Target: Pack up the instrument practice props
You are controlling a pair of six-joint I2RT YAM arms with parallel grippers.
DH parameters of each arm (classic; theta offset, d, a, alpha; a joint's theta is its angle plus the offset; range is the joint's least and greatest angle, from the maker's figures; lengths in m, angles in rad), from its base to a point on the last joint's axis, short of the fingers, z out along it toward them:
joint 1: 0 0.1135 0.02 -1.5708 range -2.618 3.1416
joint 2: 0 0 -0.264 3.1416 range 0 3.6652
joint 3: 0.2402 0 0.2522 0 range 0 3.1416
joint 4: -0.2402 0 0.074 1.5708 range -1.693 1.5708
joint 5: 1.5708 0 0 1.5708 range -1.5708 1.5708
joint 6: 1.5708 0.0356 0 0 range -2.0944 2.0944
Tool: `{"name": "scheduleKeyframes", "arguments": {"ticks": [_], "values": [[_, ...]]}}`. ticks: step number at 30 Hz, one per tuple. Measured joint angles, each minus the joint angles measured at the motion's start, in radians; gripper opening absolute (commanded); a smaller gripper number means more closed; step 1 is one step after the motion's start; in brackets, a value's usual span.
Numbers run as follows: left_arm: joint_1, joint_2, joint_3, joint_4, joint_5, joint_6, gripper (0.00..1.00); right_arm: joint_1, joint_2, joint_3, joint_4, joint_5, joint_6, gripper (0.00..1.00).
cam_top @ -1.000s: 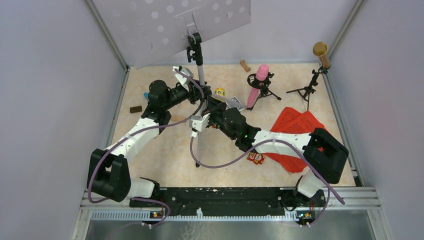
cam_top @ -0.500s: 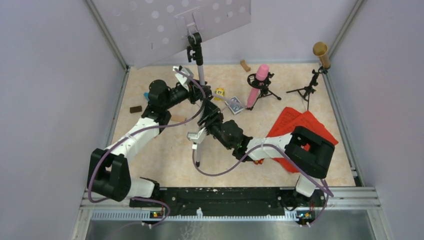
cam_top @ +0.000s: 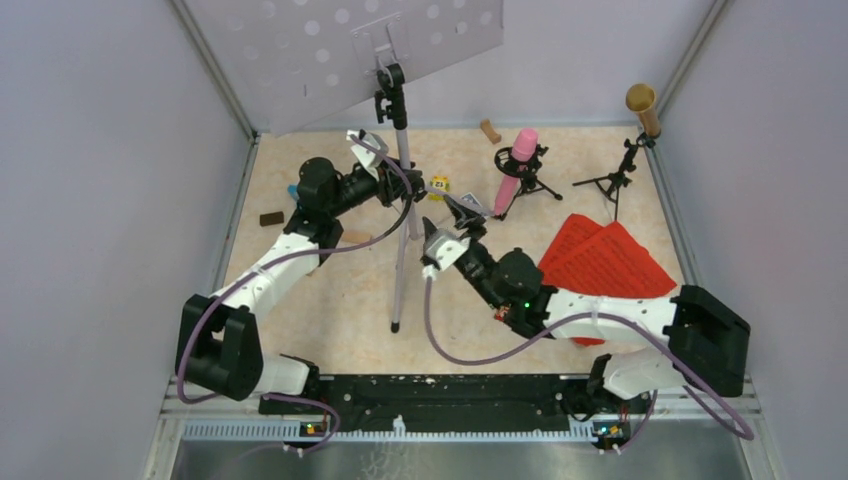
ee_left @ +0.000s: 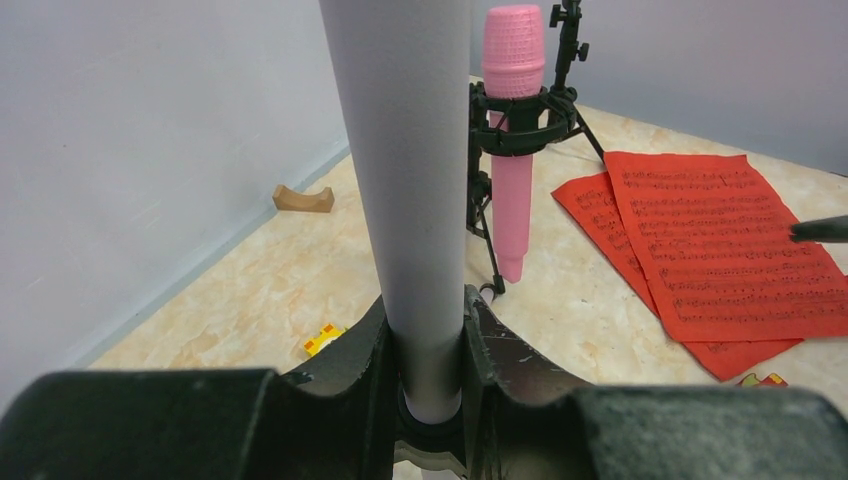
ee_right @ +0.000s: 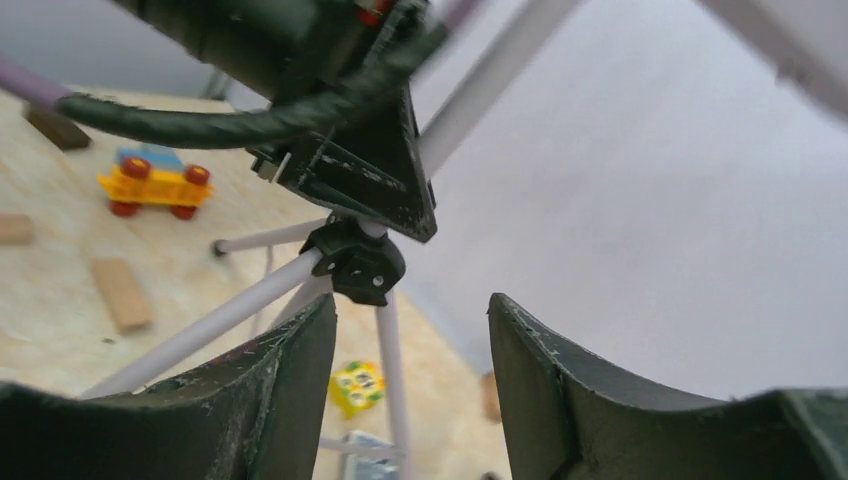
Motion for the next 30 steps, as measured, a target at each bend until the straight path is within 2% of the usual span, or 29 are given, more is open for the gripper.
{"name": "scheduleKeyframes", "arguments": {"ticks": [5, 9, 12, 17, 22, 25, 30], "values": [[0.000, 0.009, 0.011, -0.007, -0.001, 0.001, 0.00, -0.130, -0.069, -0.037, -0.089, -0.027, 0.561, 0.53], [0.000, 0.013, 0.015, -0.009, -0.001, 0.002, 0.00, -0.251, -0.073, 0.015, -0.298, -0.039, 1.051, 0.53], [0.000, 0.013, 0.020, -0.018, -0.002, 0.006, 0.00, -0.282, -0.073, 0.085, -0.409, -0.073, 1.373, 0.53], [0.001, 0.017, 0.024, -0.021, -0.001, 0.008, 0.00, -0.323, -0.048, 0.115, -0.397, -0.185, 1.795, 0.51], [0.002, 0.018, 0.026, -0.023, -0.002, 0.011, 0.00, -0.382, 0.063, 0.115, -0.370, -0.288, 2.078, 0.50], [0.002, 0.018, 0.026, -0.023, -0.001, 0.011, 0.00, -0.391, 0.111, 0.115, -0.371, -0.321, 2.160, 0.50], [0.003, 0.021, 0.028, -0.022, 0.006, 0.011, 0.00, -0.391, 0.136, 0.115, -0.319, -0.359, 2.244, 0.42]]}}
